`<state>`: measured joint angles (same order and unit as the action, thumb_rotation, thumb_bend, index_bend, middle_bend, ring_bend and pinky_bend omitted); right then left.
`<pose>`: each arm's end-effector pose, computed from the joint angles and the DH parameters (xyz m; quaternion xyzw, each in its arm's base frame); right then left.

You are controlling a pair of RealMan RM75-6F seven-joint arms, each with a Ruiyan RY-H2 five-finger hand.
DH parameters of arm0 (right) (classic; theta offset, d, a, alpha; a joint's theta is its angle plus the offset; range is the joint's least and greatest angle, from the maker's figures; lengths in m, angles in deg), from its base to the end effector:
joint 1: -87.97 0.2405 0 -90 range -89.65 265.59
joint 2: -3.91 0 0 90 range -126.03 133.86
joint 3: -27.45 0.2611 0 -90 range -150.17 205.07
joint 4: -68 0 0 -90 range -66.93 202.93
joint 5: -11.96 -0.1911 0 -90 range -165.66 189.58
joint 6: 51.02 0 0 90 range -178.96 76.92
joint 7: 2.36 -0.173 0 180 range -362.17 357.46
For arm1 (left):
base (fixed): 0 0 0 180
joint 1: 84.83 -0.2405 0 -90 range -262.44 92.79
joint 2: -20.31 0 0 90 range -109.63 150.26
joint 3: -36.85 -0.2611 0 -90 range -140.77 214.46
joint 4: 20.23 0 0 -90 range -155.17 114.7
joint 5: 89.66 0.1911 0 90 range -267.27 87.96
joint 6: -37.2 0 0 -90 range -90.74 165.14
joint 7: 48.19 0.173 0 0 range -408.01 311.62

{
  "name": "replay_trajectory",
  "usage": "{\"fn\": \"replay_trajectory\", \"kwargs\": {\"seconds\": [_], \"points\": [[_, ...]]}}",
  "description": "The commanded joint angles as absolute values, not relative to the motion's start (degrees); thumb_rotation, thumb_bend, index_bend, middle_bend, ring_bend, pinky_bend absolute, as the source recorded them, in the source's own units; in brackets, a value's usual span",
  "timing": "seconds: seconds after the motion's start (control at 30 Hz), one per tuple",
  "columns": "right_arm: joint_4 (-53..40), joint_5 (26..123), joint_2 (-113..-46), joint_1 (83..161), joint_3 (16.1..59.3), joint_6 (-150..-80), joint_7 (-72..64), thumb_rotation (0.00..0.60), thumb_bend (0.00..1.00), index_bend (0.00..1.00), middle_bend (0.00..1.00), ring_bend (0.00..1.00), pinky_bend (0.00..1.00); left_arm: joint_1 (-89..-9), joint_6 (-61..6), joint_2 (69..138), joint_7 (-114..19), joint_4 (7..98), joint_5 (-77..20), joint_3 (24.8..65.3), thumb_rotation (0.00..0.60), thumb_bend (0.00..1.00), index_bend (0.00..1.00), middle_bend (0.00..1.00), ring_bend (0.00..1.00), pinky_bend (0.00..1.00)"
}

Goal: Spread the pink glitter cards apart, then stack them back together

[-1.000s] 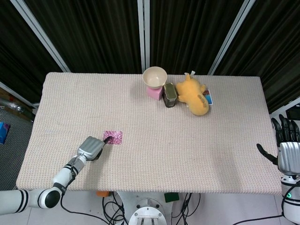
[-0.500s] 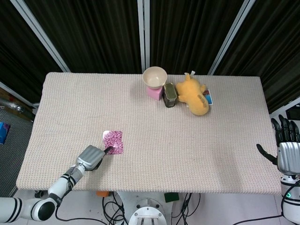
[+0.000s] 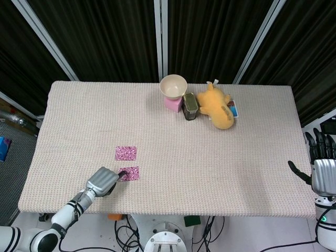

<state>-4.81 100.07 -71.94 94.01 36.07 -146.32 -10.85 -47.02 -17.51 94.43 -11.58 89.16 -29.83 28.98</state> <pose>-0.3199 -0.2300 0.1846 0.5411 -0.2957 0.4849 0.6202 -0.1942 0.2521 0.0037 -0.8404 -0.3714 -0.1871 0.3475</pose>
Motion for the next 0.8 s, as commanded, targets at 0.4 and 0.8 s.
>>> {"fn": "replay_trajectory", "kwargs": {"seconds": [0.4,0.8], "points": [[-5.0,99.9,-72.2,94.5,36.1,-145.5,-10.1,0.600,0.44,0.00,0.00,0.00,0.00,-44.9,-15.8,98.1,-14.5,79.0,-34.1,35.0,0.600,0.71,0.14,0.87,0.94,1.00],[-4.3,99.2,-72.4,94.4,36.3,-145.0,-10.2,0.600,0.44,0.00,0.00,0.00,0.00,-42.4,-11.9,99.8,-14.8,75.5,-36.5,35.2,0.600,0.72,0.15,0.87,0.94,1.00]]}}
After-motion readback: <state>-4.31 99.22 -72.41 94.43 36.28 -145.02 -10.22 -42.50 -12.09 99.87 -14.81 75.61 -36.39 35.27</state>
